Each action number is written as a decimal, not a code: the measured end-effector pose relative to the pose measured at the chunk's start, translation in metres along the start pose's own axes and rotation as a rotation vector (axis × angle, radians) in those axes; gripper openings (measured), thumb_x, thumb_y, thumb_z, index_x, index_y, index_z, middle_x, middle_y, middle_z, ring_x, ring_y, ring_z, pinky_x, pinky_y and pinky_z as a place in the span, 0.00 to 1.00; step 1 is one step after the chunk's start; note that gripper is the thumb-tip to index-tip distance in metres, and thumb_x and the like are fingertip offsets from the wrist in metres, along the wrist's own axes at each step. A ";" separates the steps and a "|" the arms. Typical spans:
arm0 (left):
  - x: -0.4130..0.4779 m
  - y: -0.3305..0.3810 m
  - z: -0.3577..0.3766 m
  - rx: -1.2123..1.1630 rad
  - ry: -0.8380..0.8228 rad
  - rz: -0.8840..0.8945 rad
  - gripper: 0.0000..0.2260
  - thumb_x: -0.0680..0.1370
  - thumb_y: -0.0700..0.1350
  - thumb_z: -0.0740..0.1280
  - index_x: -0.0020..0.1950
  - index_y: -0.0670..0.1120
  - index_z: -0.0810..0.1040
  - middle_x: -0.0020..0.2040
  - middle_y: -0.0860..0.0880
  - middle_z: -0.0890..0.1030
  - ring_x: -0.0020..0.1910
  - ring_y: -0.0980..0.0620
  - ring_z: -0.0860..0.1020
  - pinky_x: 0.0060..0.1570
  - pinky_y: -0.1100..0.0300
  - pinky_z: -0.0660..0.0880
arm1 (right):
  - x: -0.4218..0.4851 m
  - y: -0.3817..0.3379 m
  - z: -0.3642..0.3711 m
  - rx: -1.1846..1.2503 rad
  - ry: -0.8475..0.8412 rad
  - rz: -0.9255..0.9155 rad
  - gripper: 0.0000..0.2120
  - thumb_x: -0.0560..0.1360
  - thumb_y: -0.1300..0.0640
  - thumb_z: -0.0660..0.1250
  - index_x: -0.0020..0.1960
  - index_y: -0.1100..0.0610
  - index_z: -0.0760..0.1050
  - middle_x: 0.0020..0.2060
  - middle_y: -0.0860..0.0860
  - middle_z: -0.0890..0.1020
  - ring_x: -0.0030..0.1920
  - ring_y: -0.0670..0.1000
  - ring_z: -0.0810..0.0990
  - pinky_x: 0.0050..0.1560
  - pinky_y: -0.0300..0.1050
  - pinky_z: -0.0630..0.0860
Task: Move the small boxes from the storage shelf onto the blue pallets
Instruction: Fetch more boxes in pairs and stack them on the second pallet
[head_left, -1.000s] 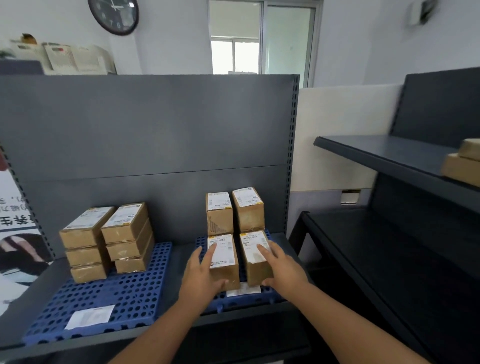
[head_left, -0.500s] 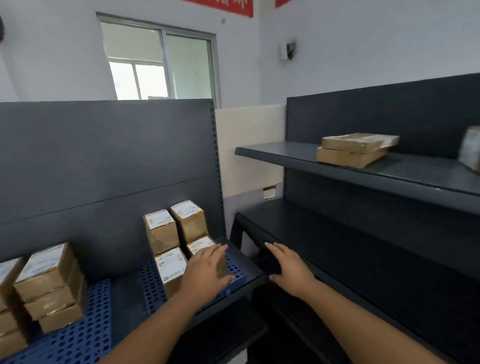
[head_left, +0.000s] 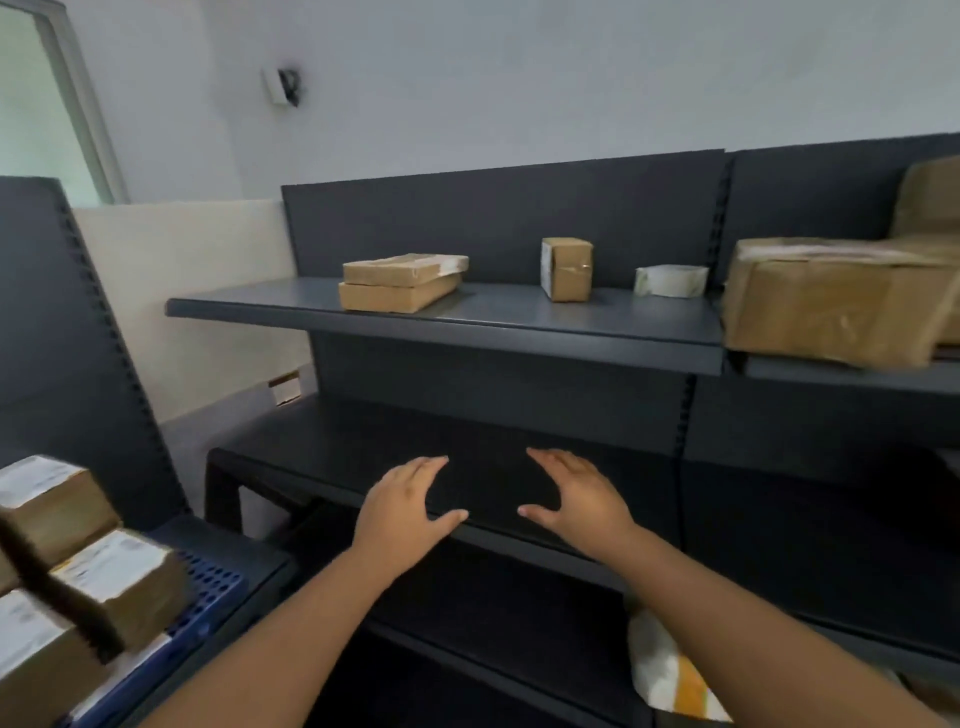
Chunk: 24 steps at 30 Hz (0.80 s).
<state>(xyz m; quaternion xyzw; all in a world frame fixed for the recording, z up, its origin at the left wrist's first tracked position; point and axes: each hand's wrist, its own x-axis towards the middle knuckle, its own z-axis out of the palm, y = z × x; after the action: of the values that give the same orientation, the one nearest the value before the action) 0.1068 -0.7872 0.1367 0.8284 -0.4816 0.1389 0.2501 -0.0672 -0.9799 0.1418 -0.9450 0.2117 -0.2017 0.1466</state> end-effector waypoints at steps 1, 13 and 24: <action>0.008 0.015 0.009 -0.014 -0.004 0.025 0.34 0.72 0.65 0.68 0.74 0.52 0.67 0.71 0.51 0.72 0.68 0.50 0.70 0.66 0.52 0.70 | -0.006 0.014 -0.010 -0.011 0.009 0.030 0.39 0.72 0.36 0.67 0.77 0.44 0.55 0.75 0.47 0.63 0.73 0.52 0.62 0.73 0.46 0.61; 0.072 0.228 0.123 -0.156 -0.128 0.222 0.33 0.72 0.66 0.67 0.74 0.54 0.65 0.72 0.51 0.71 0.69 0.48 0.70 0.65 0.49 0.71 | -0.110 0.201 -0.118 -0.157 0.134 0.314 0.38 0.71 0.37 0.69 0.76 0.46 0.59 0.73 0.48 0.67 0.72 0.55 0.65 0.70 0.52 0.68; 0.085 0.422 0.217 -0.308 -0.218 0.360 0.34 0.72 0.66 0.67 0.74 0.55 0.63 0.72 0.52 0.69 0.69 0.48 0.70 0.62 0.50 0.73 | -0.208 0.353 -0.207 -0.247 0.187 0.565 0.39 0.70 0.38 0.71 0.76 0.47 0.59 0.74 0.51 0.65 0.73 0.56 0.63 0.70 0.52 0.67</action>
<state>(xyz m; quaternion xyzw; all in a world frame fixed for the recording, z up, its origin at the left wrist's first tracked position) -0.2191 -1.1418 0.1138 0.6915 -0.6609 0.0158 0.2912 -0.4517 -1.2301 0.1291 -0.8369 0.5010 -0.2119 0.0608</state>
